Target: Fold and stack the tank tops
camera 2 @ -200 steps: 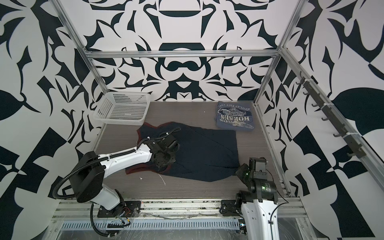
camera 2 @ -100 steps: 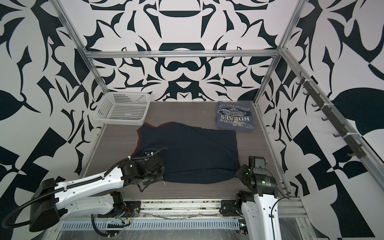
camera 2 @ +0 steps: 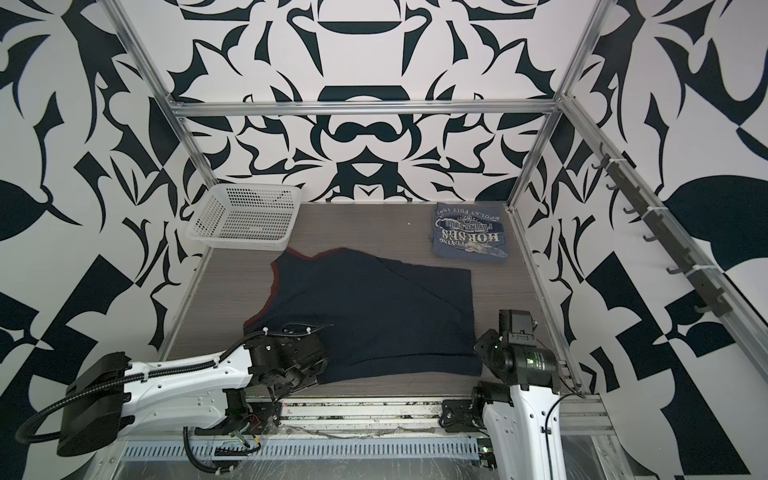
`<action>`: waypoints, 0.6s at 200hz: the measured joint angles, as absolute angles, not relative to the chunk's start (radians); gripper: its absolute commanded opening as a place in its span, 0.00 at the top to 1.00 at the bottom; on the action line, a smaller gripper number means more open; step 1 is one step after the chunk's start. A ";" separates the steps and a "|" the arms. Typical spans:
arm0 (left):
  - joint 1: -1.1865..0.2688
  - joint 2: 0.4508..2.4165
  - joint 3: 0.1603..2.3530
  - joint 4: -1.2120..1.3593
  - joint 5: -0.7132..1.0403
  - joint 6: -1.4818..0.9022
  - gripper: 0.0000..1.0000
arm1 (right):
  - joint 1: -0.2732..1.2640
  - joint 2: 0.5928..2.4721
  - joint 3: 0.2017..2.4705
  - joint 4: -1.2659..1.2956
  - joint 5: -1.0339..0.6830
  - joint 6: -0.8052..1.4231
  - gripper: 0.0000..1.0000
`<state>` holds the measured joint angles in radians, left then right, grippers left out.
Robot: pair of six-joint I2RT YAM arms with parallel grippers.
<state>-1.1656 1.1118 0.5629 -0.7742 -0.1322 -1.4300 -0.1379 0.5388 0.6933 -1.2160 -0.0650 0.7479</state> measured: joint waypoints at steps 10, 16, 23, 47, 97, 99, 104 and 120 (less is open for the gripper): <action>-1.166 1.102 0.606 -0.822 -0.164 -1.420 0.39 | -0.138 0.536 0.712 -1.228 -0.058 0.743 0.19; -1.166 1.093 0.636 -0.851 -0.190 -1.419 0.37 | -0.138 0.535 0.727 -1.237 -0.054 0.741 0.17; -1.166 1.078 0.673 -0.886 -0.227 -1.415 0.34 | -0.138 0.535 0.748 -1.245 -0.047 0.738 0.17; -1.131 1.018 0.797 -0.940 -0.349 -1.362 0.34 | -0.138 0.538 0.810 -1.243 -0.036 0.730 0.16; -0.857 1.244 0.916 -0.720 -0.315 -1.090 0.25 | -0.134 0.792 0.842 -0.979 -0.144 0.699 0.17; -0.854 1.260 0.921 -0.715 -0.312 -1.082 0.25 | -0.133 0.808 0.842 -0.966 -0.149 0.697 0.17; -0.848 1.309 0.940 -0.695 -0.304 -1.064 0.25 | -0.127 0.855 0.844 -0.925 -0.160 0.695 0.17; -0.838 1.456 0.993 -0.633 -0.276 -1.006 0.23 | -0.088 1.033 0.871 -0.807 -0.174 0.678 0.18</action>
